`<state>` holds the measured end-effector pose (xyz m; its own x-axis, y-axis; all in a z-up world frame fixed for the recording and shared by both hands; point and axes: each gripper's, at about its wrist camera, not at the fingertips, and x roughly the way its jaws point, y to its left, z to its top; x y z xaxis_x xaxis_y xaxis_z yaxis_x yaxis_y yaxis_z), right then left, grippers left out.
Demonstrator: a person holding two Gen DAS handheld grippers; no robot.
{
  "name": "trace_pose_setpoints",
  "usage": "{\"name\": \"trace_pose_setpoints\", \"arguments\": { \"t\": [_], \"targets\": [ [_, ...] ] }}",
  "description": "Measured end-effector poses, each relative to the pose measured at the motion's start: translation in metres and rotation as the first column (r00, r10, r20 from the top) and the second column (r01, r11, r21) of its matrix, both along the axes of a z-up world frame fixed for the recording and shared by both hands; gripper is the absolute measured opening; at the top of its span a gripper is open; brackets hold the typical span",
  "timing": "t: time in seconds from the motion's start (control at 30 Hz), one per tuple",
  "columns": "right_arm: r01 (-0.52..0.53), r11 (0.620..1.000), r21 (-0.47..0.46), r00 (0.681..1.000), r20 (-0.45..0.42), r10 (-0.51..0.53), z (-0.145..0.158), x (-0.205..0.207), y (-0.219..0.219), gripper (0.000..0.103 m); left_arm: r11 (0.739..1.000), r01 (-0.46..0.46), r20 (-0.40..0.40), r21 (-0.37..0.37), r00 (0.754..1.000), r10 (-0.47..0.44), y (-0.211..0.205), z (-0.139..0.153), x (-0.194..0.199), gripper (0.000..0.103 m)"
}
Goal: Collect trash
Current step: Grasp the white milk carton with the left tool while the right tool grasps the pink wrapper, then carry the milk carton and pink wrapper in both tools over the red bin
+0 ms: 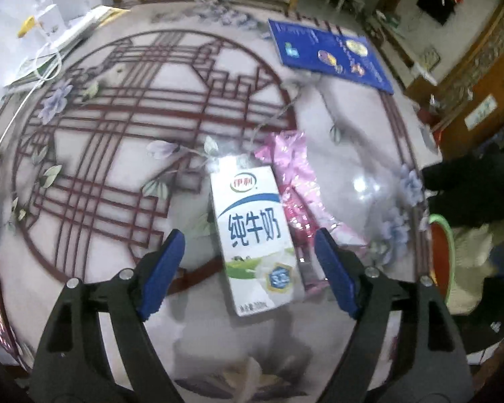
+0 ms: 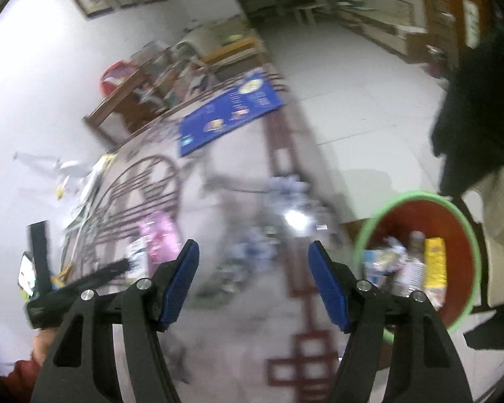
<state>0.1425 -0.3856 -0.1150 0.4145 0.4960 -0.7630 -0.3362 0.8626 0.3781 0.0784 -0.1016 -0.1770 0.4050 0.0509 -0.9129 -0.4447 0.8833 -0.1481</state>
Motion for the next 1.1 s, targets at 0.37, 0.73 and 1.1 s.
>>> {"name": "trace_pose_setpoints", "arguments": {
  "t": [0.37, 0.73, 1.1],
  "targets": [
    [-0.150, 0.987, -0.053, 0.988, -0.039, 0.148, -0.016, -0.009, 0.107, 0.072, 0.993, 0.069, -0.037, -0.097, 0.997, -0.073, 0.035, -0.028, -0.005, 0.053],
    [-0.258, 0.946, -0.194, 0.963, -0.132, 0.236, -0.080, 0.008, 0.201, 0.072, 0.998, 0.040, 0.029, -0.053, 0.999, -0.038, 0.096, -0.003, -0.039, 0.053],
    [-0.276, 0.923, -0.267, 0.958, -0.158, 0.241, -0.100, 0.001, 0.232, 0.017, 0.996, 0.048, 0.064, -0.070, 0.997, -0.044, 0.124, 0.001, -0.042, 0.053]
  ]
}}
